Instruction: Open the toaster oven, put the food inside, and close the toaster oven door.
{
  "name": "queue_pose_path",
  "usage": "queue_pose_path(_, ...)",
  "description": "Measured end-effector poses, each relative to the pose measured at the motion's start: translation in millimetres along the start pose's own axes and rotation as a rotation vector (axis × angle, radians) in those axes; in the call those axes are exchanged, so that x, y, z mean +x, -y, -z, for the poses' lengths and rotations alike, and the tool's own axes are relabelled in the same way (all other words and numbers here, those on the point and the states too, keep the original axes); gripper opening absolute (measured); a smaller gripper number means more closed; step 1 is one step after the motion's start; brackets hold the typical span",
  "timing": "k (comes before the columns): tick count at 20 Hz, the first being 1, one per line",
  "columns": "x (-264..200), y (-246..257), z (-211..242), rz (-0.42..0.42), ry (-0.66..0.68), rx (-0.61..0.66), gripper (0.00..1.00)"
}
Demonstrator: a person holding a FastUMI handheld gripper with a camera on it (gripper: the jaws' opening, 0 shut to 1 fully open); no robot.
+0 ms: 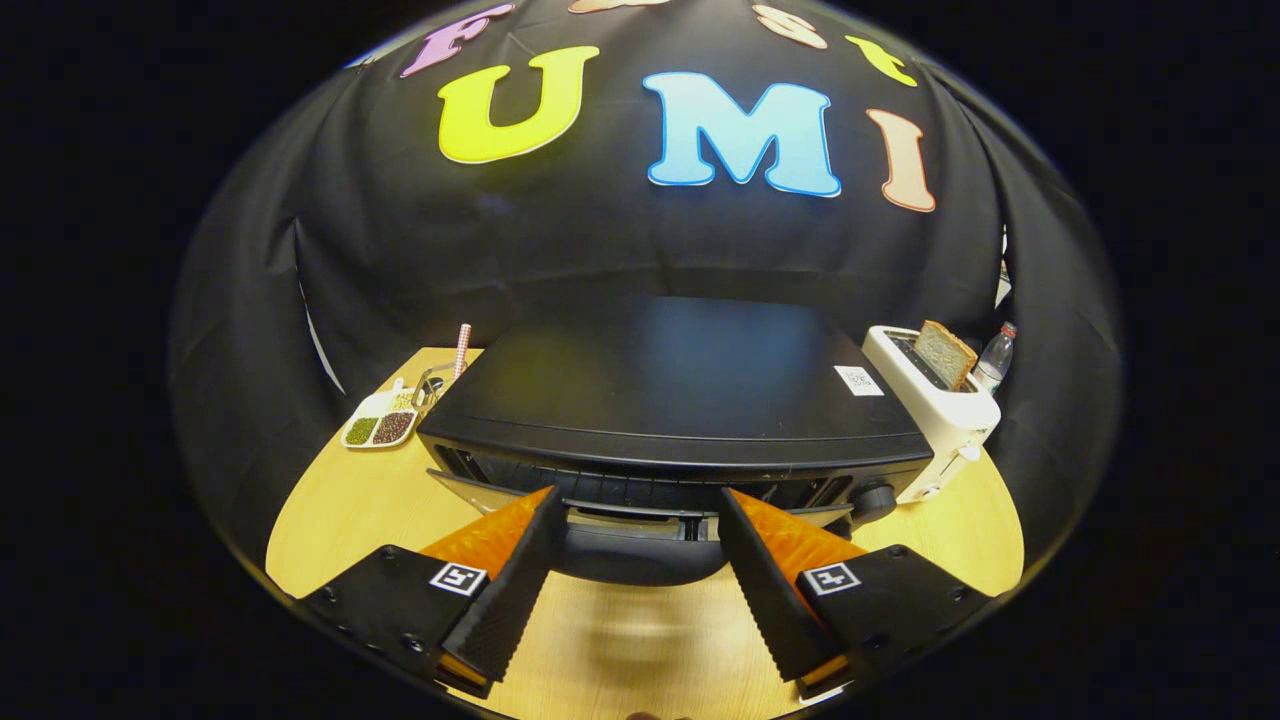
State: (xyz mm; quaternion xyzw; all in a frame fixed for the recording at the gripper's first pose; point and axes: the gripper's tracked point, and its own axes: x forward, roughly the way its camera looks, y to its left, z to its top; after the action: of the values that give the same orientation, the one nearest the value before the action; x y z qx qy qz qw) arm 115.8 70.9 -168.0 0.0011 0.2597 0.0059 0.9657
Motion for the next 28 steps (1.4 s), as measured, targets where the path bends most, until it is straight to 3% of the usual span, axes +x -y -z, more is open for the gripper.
queue_pose_path(15, -18.0, -3.0, 25.2, -0.026, -0.044, 0.035, 0.98)
queue_pose_path(20, -28.8, -5.6, 47.9, -0.033, -0.085, -0.018, 0.98)
queue_pose_path(25, -37.5, -7.8, 74.3, -0.039, -0.150, 0.029, 0.97)
queue_pose_path(28, -41.2, -11.9, 120.3, -0.062, -0.267, 0.038, 0.97)
